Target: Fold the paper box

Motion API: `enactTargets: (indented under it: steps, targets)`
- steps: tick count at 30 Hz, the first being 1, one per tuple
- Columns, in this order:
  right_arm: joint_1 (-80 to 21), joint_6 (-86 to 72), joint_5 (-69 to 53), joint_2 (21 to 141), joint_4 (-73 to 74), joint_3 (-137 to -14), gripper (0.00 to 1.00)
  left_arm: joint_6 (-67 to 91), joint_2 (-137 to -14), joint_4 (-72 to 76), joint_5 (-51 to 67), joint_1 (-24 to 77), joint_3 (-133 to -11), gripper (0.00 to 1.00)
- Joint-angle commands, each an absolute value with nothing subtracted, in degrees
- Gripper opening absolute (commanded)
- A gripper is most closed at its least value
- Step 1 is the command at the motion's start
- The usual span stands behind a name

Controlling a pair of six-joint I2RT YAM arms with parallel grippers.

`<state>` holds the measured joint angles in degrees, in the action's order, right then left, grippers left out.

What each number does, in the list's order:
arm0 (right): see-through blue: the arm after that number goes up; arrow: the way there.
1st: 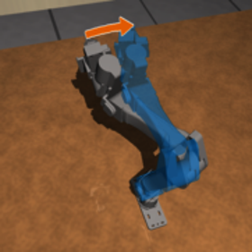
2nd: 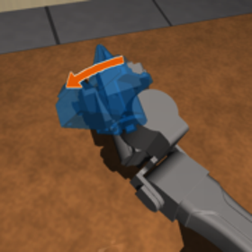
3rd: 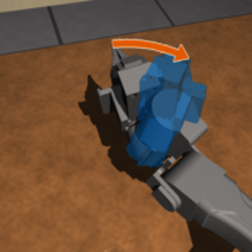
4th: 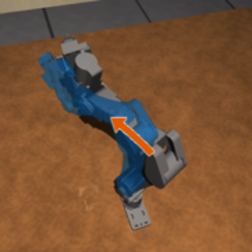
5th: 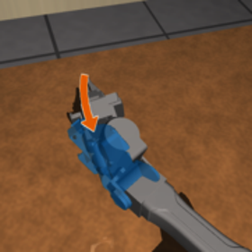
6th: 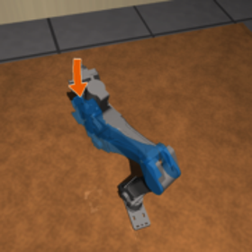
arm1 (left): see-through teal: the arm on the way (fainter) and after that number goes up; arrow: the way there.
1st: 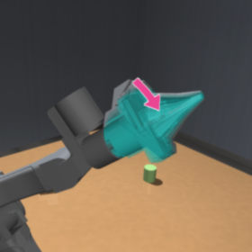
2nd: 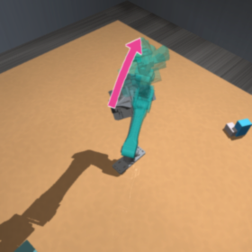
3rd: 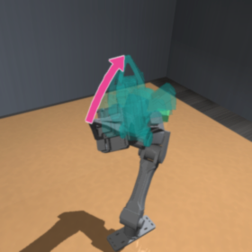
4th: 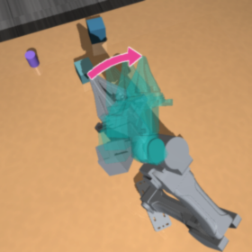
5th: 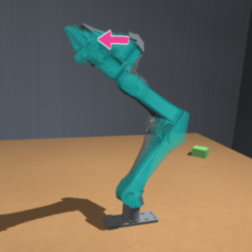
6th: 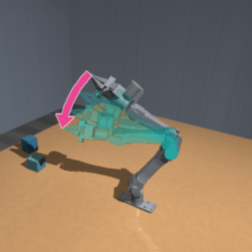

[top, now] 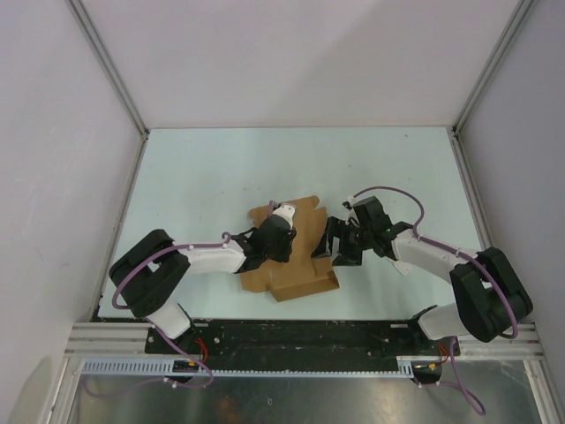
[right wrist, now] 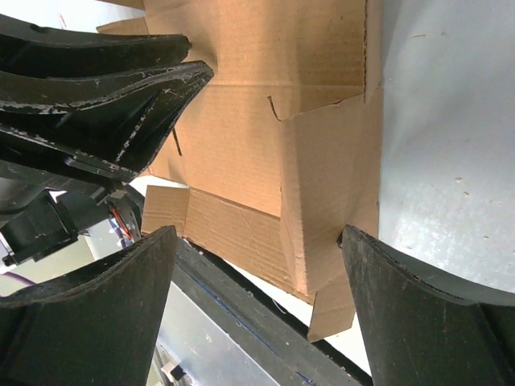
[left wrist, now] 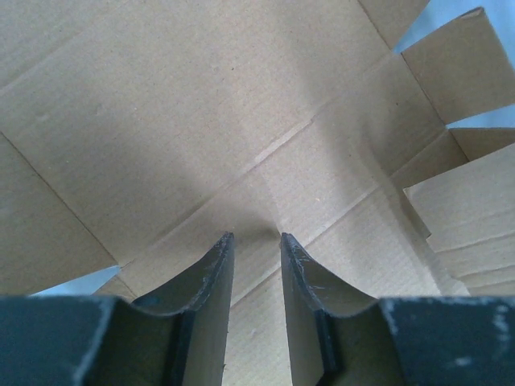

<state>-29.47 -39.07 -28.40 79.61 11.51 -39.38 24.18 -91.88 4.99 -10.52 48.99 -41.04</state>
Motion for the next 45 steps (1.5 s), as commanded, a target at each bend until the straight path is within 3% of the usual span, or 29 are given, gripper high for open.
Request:
enactTargets:
  steps: [1, 28, 45]
  targets:
    - [-31.1, -40.0, -28.4, 81.1, 9.1, -41.2, 0.89, 25.4, -92.7, 3.8, -10.2, 49.0, -40.5, 0.34]
    - [-33.5, -38.7, -26.0, 83.3, 11.1, -43.9, 0.89, 25.4, -93.1, 3.8, -10.2, 49.0, -40.8, 0.34]
    - [-33.4, -38.8, -1.5, 66.2, 36.7, -47.6, 0.88, 23.9, -85.2, -1.4, -11.2, 49.0, -44.2, 0.36]
